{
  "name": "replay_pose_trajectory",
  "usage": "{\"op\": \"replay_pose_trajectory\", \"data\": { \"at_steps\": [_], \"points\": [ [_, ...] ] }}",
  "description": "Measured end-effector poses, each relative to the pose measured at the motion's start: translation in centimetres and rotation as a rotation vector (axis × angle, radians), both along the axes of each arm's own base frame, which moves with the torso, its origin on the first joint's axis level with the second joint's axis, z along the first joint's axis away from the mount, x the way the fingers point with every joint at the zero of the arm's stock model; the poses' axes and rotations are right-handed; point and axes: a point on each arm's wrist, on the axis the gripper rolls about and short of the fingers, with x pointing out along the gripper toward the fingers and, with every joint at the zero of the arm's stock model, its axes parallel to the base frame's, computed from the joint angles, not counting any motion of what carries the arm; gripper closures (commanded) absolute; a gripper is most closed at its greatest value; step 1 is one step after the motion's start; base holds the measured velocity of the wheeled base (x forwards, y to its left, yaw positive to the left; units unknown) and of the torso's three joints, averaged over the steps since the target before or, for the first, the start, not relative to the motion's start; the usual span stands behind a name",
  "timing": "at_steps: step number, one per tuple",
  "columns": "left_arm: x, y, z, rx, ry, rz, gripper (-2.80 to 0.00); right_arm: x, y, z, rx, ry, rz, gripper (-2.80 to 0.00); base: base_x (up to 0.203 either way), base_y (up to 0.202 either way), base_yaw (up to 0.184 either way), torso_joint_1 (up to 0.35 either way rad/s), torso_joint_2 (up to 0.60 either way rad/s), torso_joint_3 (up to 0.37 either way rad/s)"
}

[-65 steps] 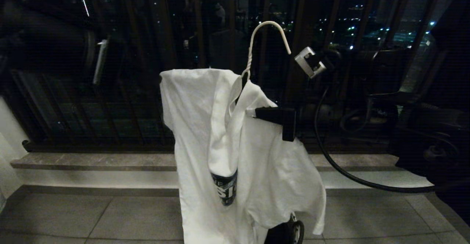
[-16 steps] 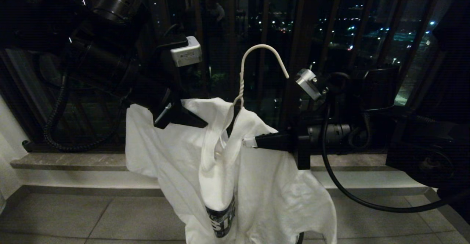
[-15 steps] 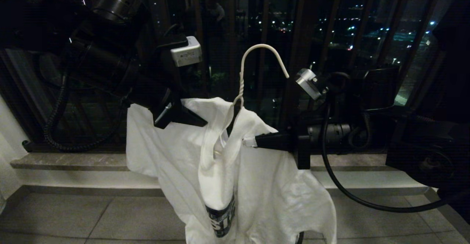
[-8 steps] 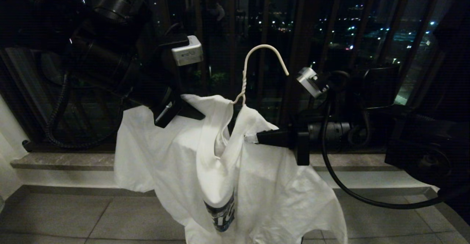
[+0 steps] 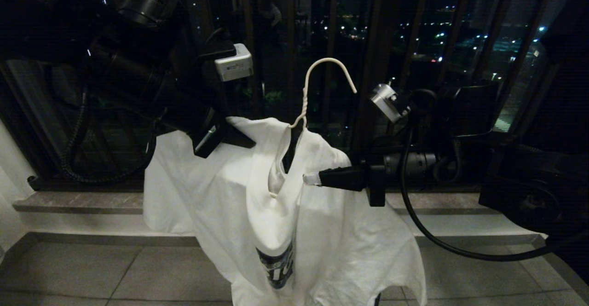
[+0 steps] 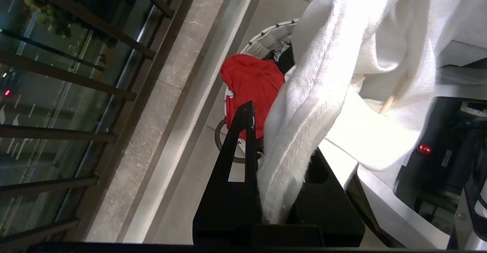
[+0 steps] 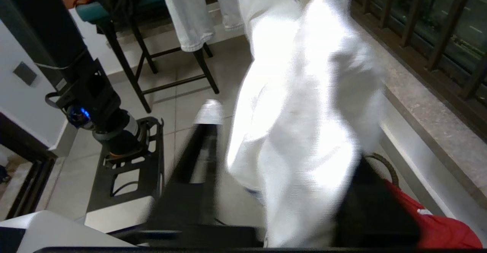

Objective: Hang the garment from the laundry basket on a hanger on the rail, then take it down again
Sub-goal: Hang the clothes rack on the clothesline

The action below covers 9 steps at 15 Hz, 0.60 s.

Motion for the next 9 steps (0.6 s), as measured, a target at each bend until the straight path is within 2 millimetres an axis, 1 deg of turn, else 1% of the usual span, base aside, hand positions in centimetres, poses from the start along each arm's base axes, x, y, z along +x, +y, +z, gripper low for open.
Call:
{"op": "replay_pose_trajectory", "data": {
  "at_steps": [6,9],
  "points": [
    [-0.3,0.7,0.6,-0.012,-0.018,0.014,0.0,1.1,-0.5,0.1,0.002,-0.003,-0.048,-2.8,0.0,0.0,0.0,0.0,0.0,0.0],
    [-0.3,1.0,0.3,-0.045,0.016,-0.017,0.0,1.2,-0.6,0.2,0.003,-0.005,-0.055,-2.8,0.0,0.0,0.0,0.0,0.0,0.0]
  ]
}}
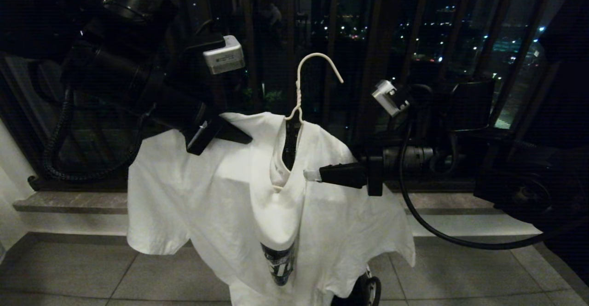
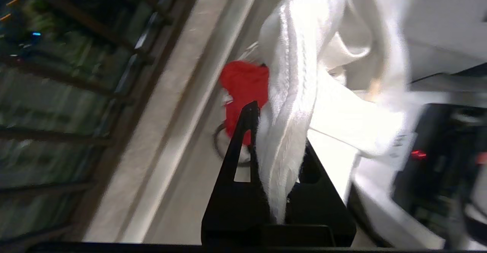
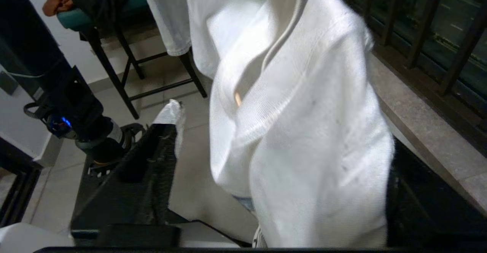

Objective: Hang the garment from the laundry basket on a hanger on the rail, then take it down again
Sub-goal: Hang the clothes rack on the clothesline

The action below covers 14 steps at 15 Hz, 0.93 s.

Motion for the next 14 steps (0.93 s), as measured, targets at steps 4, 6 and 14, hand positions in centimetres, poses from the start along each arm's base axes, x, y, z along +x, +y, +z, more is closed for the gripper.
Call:
{"op": "replay_pose_trajectory", "data": {
  "at_steps": [4,6,14],
  "points": [
    [0.4,0.1,-0.7,-0.064,0.038,-0.06,0.0,0.1,0.0,0.1,-0.001,-0.005,-0.023,-2.8,0.0,0.0,0.0,0.0,0.0,0.0],
    [1.0,-0.1,-1.9,-0.096,0.033,-0.055,0.0,0.2,0.0,0.2,-0.005,-0.012,-0.06,-2.8,0.0,0.0,0.0,0.0,0.0,0.0],
    [1.7,-0.5,-4.2,-0.212,-0.02,-0.039,0.0,0.8,0.1,0.5,-0.01,-0.034,-0.167,-2.8,0.0,0.0,0.0,0.0,0.0,0.0]
  ]
}}
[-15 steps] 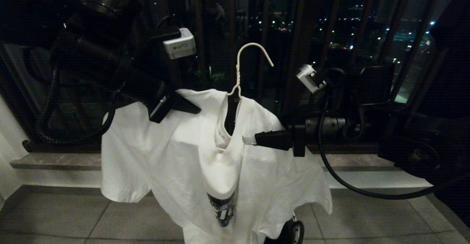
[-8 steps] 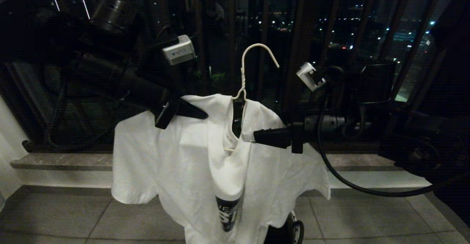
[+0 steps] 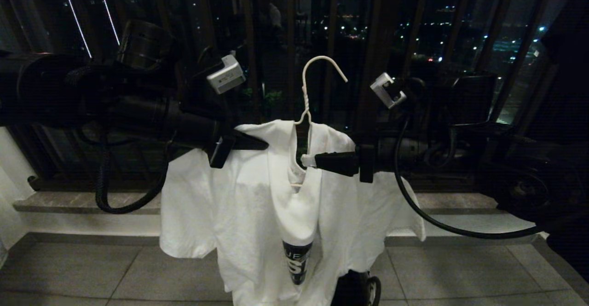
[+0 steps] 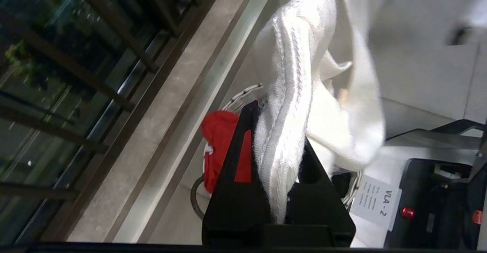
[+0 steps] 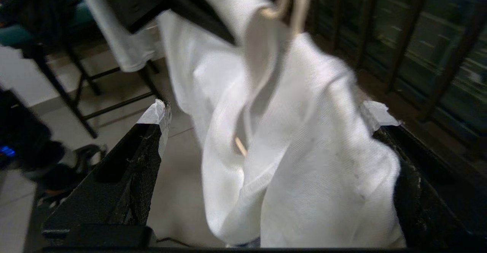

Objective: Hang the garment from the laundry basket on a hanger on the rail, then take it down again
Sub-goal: Hang the clothes rack on the clothesline

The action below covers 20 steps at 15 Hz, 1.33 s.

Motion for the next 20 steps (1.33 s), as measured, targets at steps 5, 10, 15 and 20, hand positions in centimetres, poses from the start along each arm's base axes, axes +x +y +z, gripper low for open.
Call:
{"op": "replay_pose_trajectory", "data": {
  "at_steps": [5,10,15,20],
  "points": [
    [-0.8,0.4,-0.5,-0.016,-0.033,0.003,0.0,1.4,-0.2,0.2,0.001,-0.015,-0.088,-2.8,0.0,0.0,0.0,0.0,0.0,0.0],
    [-0.9,1.0,-0.6,-0.034,-0.044,0.027,0.0,2.4,-1.6,0.7,0.012,-0.03,-0.137,-2.8,0.0,0.0,0.0,0.0,0.0,0.0],
    [-0.8,1.6,-0.7,-0.072,-0.058,0.059,0.0,3.4,-3.7,1.6,0.032,-0.043,-0.204,-2.8,0.0,0.0,0.0,0.0,0.0,0.0],
    [-1.5,2.5,-0.8,-0.127,-0.047,0.068,0.0,3.4,-5.9,2.9,0.049,-0.069,-0.264,0.0,0.0,0.0,0.0,0.0,0.0,0.0]
  ]
}}
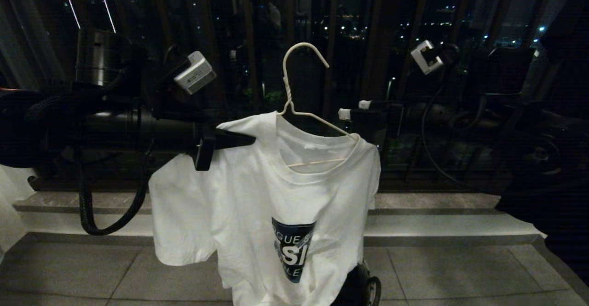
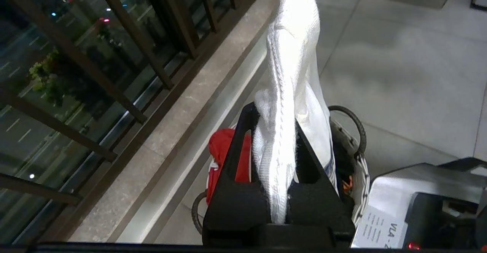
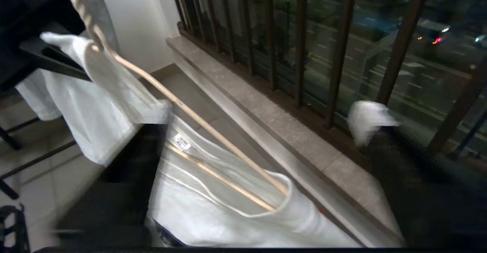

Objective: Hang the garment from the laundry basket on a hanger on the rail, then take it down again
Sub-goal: Hang the clothes rack on the clothesline

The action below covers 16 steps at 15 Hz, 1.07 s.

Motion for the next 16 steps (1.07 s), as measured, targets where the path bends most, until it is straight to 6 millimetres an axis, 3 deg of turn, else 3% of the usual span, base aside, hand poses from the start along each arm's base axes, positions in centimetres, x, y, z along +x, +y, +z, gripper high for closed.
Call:
{"op": "replay_pose_trajectory", "data": {
  "at_steps": [5,11,16],
  "points": [
    [-1.8,1.1,0.0,-0.015,0.02,0.023,0.0,-0.1,-1.0,1.1,0.033,0.005,-0.075,0.0,0.0,0.0,0.0,0.0,0.0,0.0],
    [-5.0,2.4,-0.5,-0.124,0.151,-0.097,0.0,-3.9,-3.1,-0.3,0.01,0.247,-0.194,0.0,0.0,0.0,0.0,0.0,0.0,0.0],
    [-7.2,3.6,-1.1,-0.186,0.212,-0.204,0.0,-4.3,-4.7,0.0,0.039,0.271,-0.25,0.0,0.0,0.0,0.0,0.0,0.0,0.0]
  ]
}}
